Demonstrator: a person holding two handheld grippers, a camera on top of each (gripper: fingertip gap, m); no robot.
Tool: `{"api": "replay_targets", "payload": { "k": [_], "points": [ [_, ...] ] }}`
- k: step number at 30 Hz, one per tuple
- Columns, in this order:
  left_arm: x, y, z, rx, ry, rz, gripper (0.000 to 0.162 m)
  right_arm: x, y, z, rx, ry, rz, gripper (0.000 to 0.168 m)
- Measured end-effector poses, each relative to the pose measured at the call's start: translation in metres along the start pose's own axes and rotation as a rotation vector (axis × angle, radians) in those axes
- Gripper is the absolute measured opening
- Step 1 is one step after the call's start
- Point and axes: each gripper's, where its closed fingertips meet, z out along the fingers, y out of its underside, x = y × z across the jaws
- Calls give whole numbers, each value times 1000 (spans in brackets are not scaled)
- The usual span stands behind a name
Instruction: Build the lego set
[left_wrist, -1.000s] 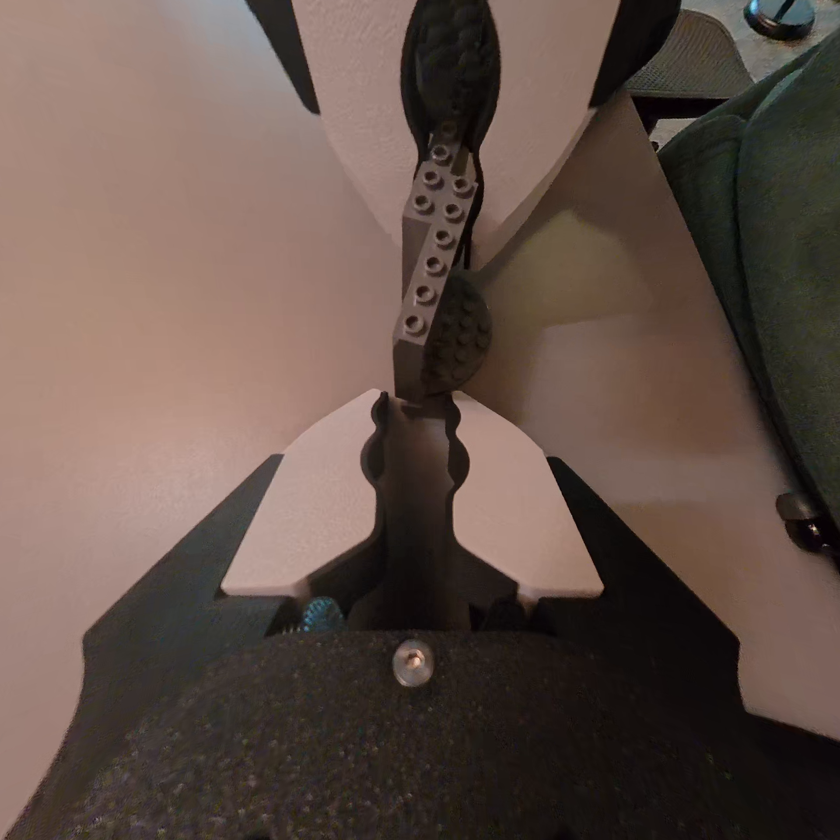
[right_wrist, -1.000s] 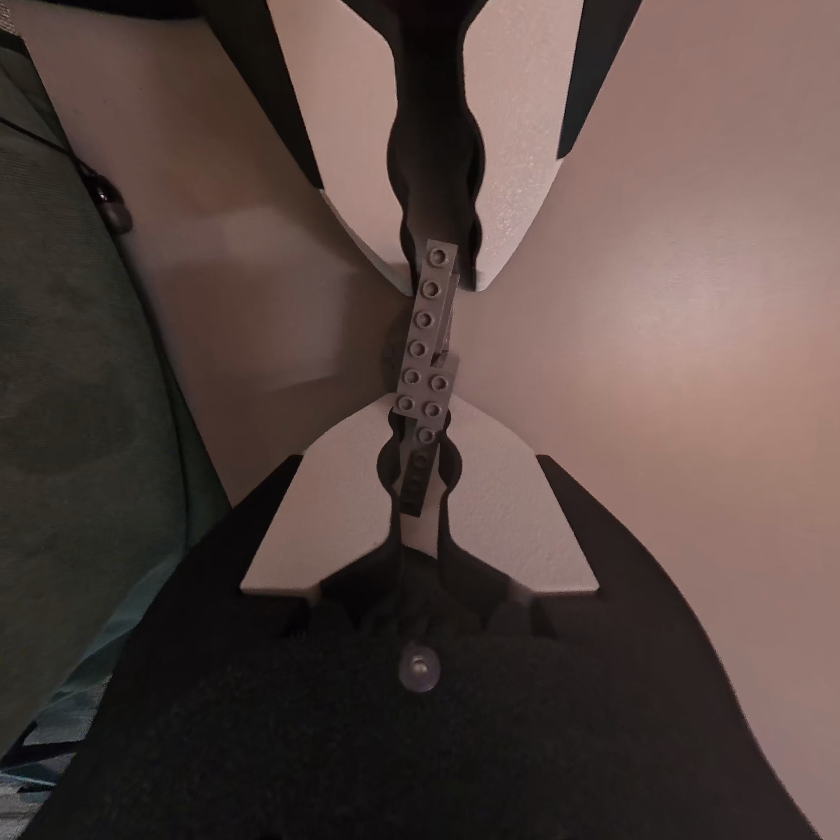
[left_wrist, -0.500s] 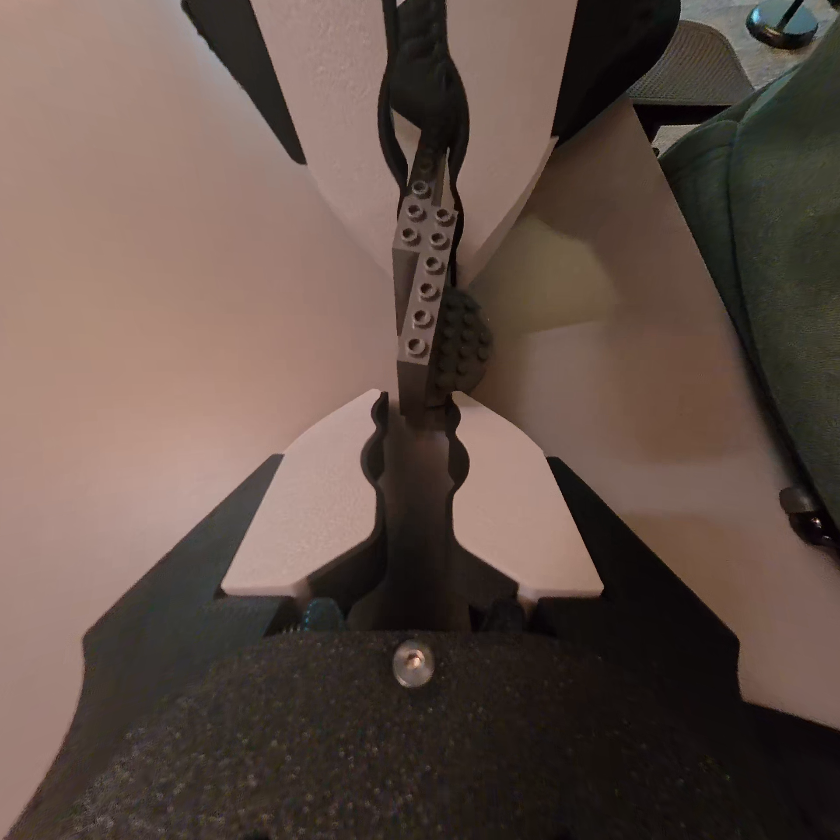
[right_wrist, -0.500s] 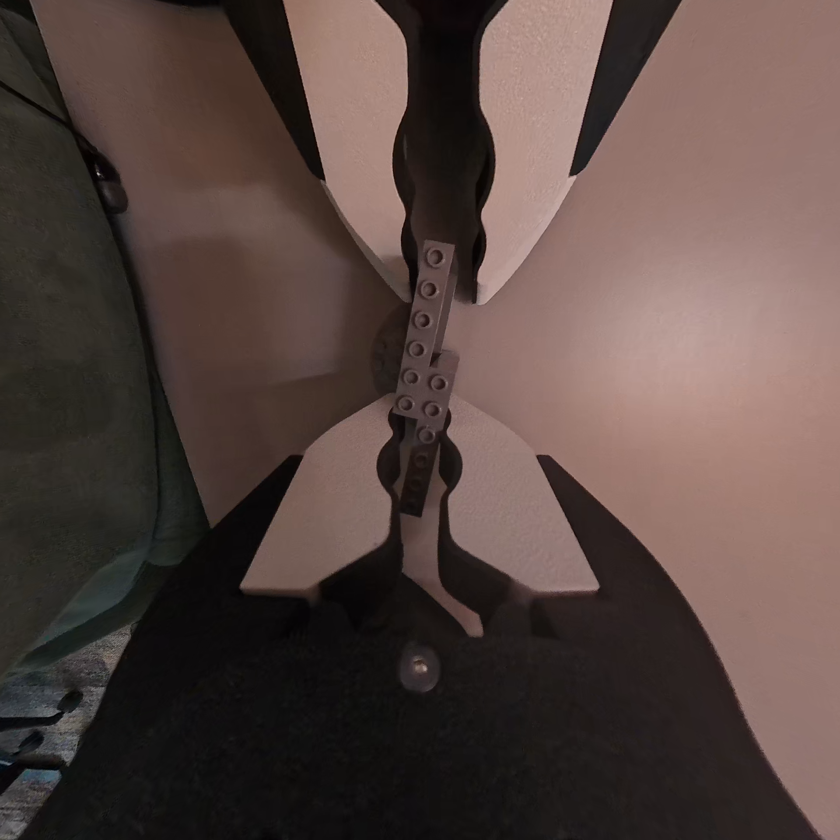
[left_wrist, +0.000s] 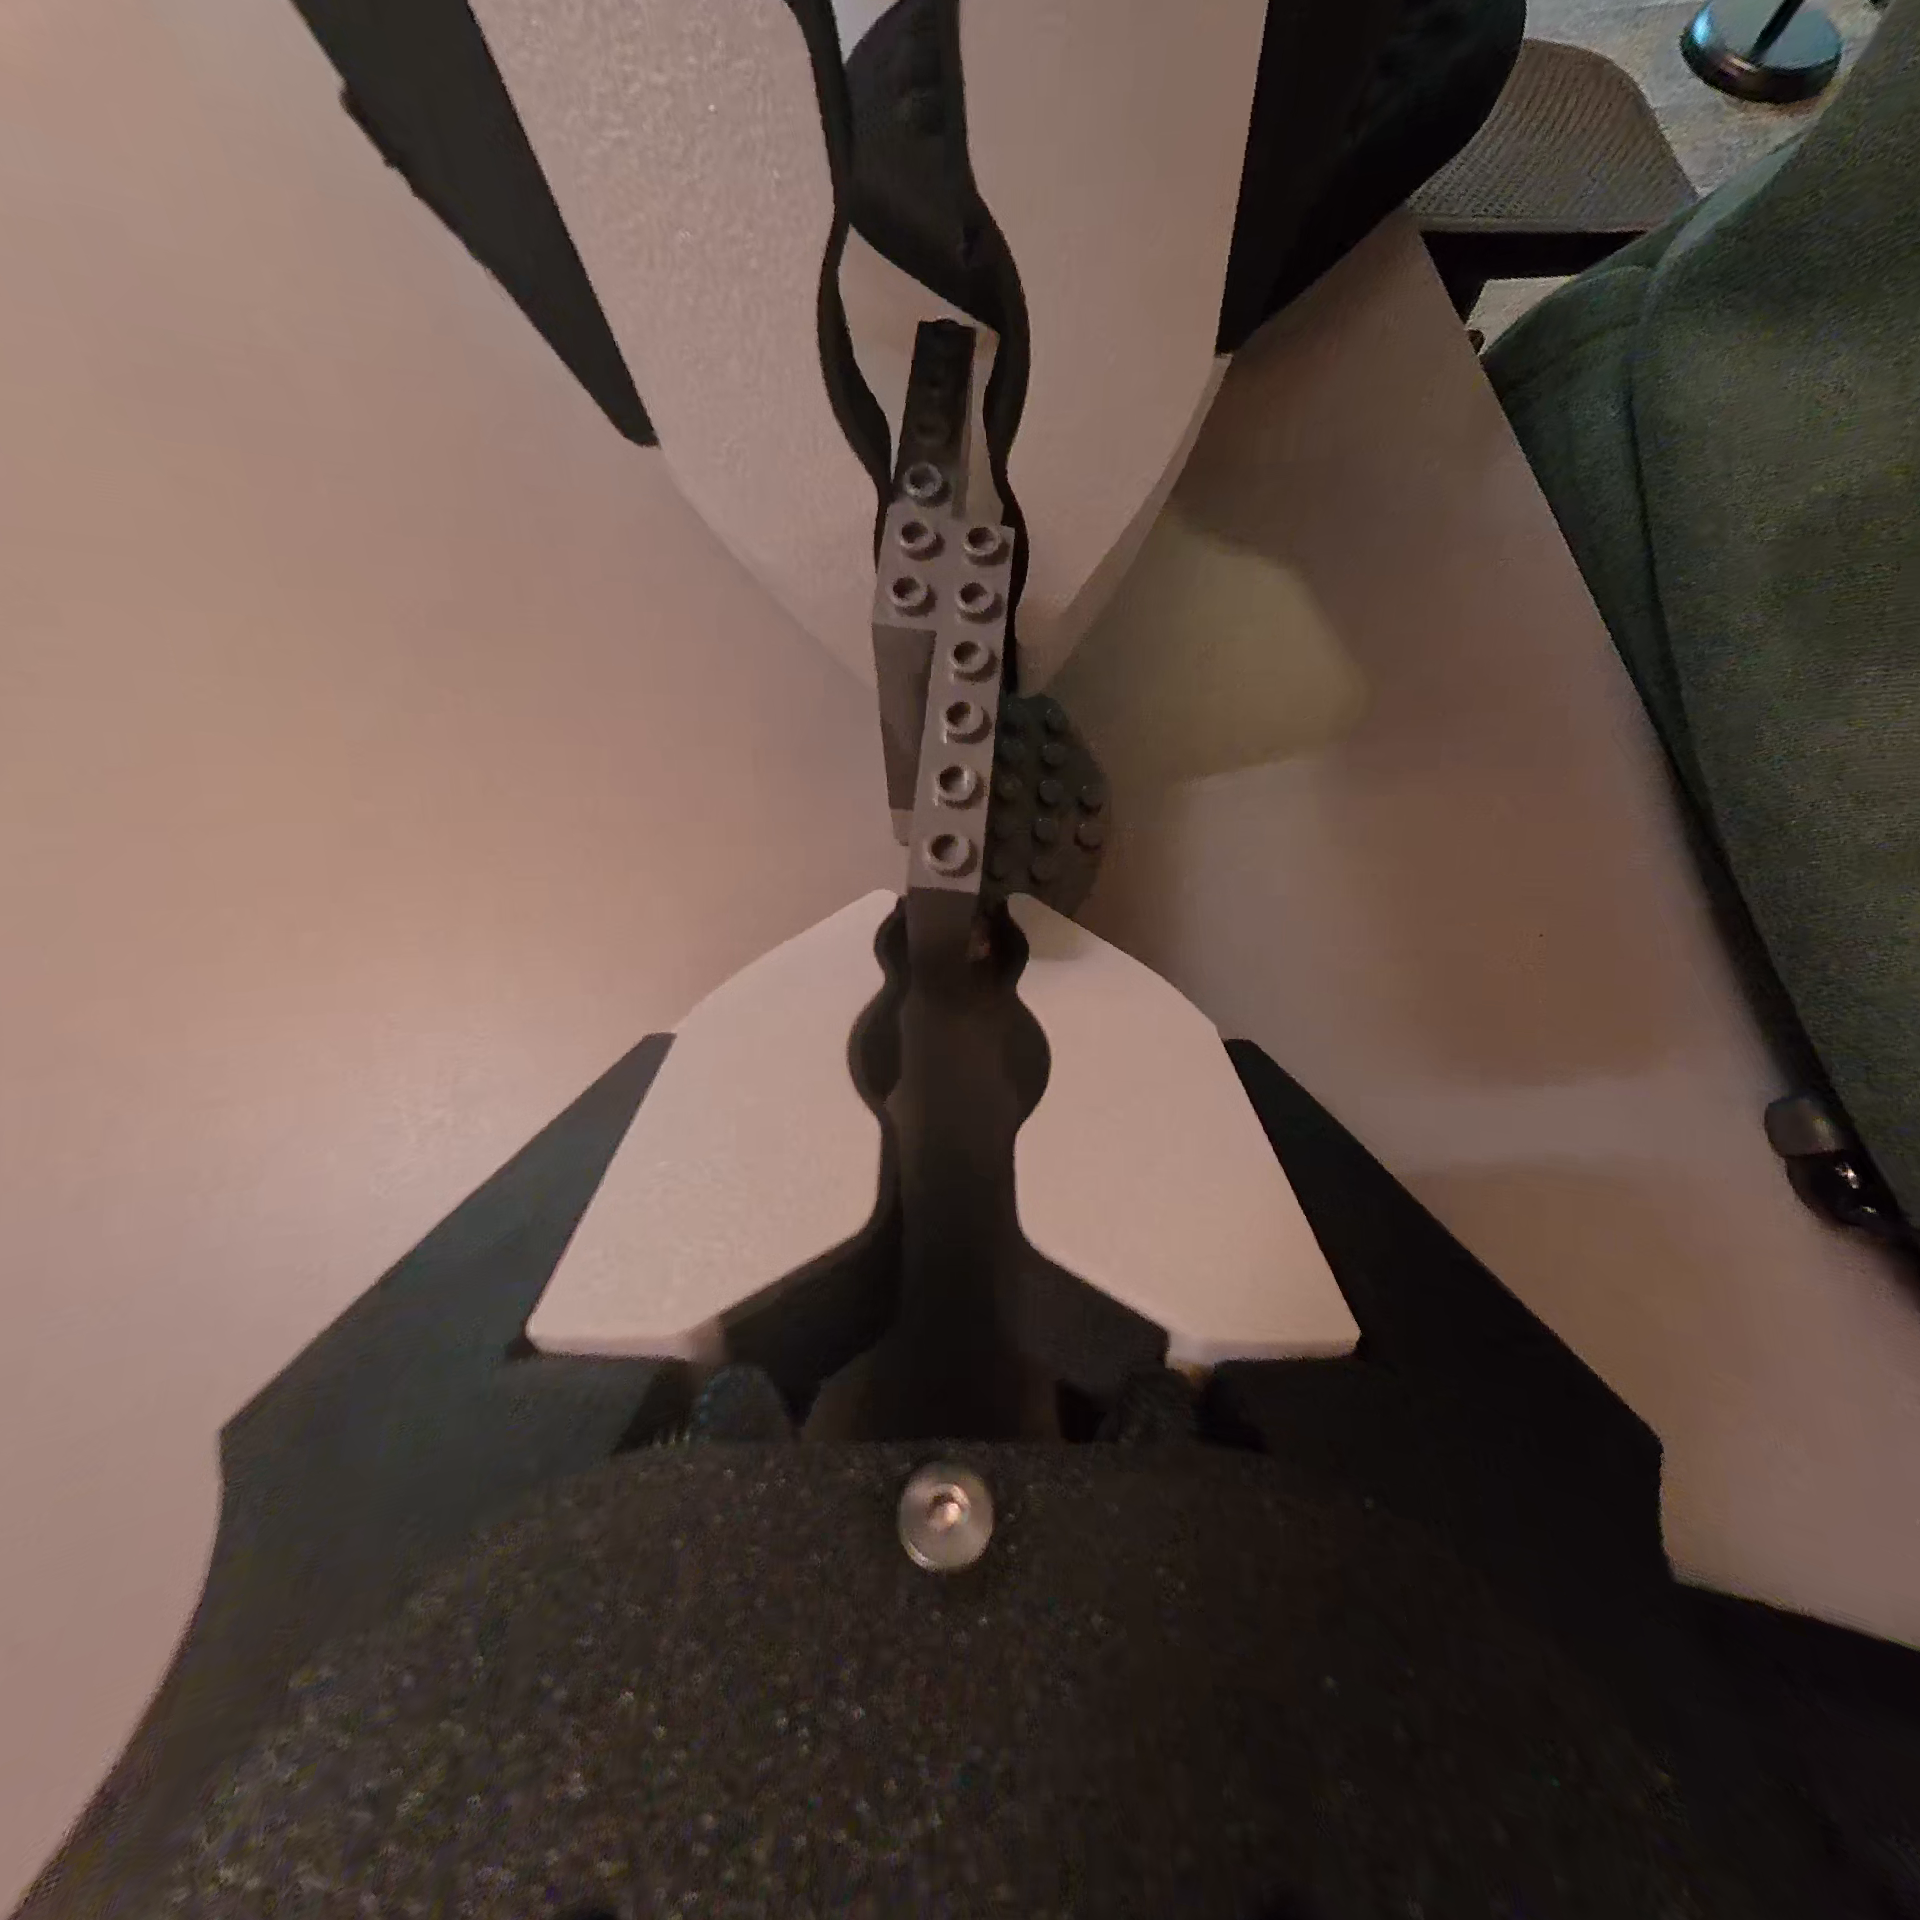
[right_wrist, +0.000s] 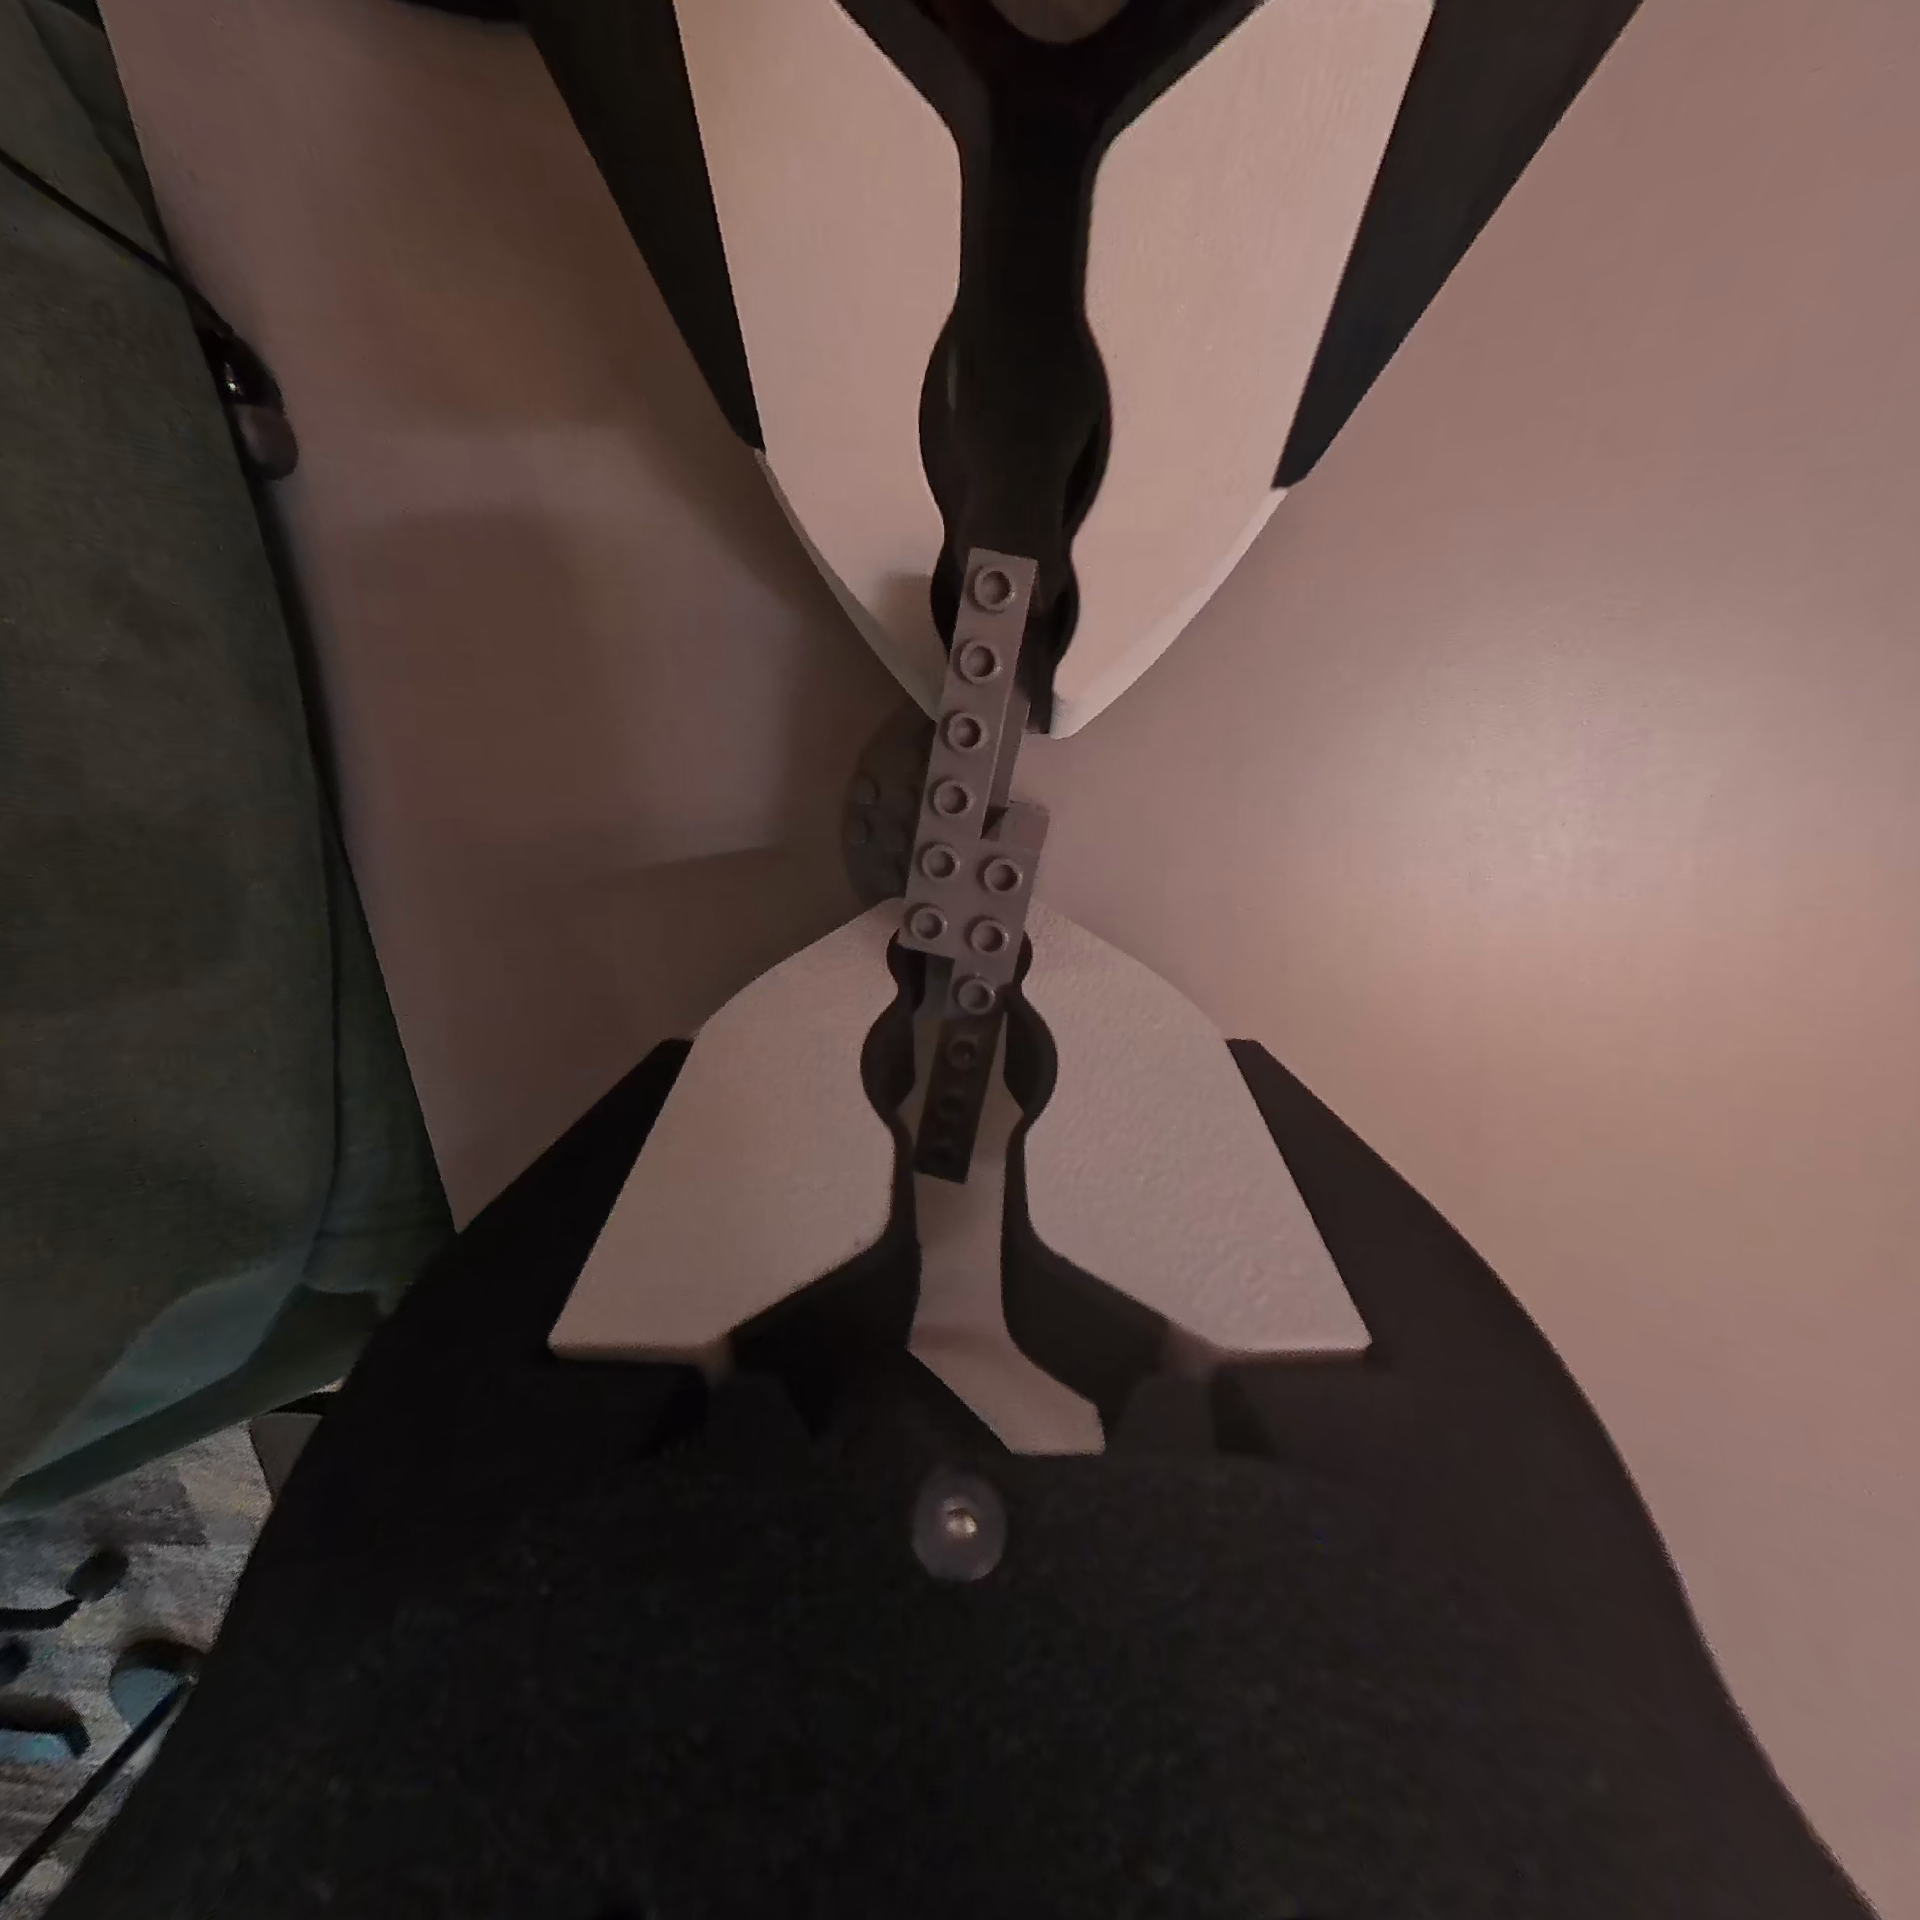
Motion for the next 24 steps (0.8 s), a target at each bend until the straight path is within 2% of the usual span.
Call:
{"api": "replay_targets", "payload": {
  "k": [2,8,10,14,16,19,24],
  "points": [
    [0,1,0,-2,1,-1,9,0,0,1,1,3,-5,12],
    [1,1,0,-3,5,11,9,-2,-4,0,68,-1,3,17],
    [1,1,0,-4,5,9,9,-5,-6,-2,105,-9,-1,27],
    [1,1,0,-3,8,8,8,-6,-2,-2,120,77,-67,62],
    [2,1,0,-3,10,15,9,-7,-2,5,128,100,-76,70],
    [2,1,0,-2,9,23,8,-3,-6,17,175,122,-67,70],
    [3,1,0,-3,7,27,8,-3,-11,25,255,99,-50,60]
  ]
}}
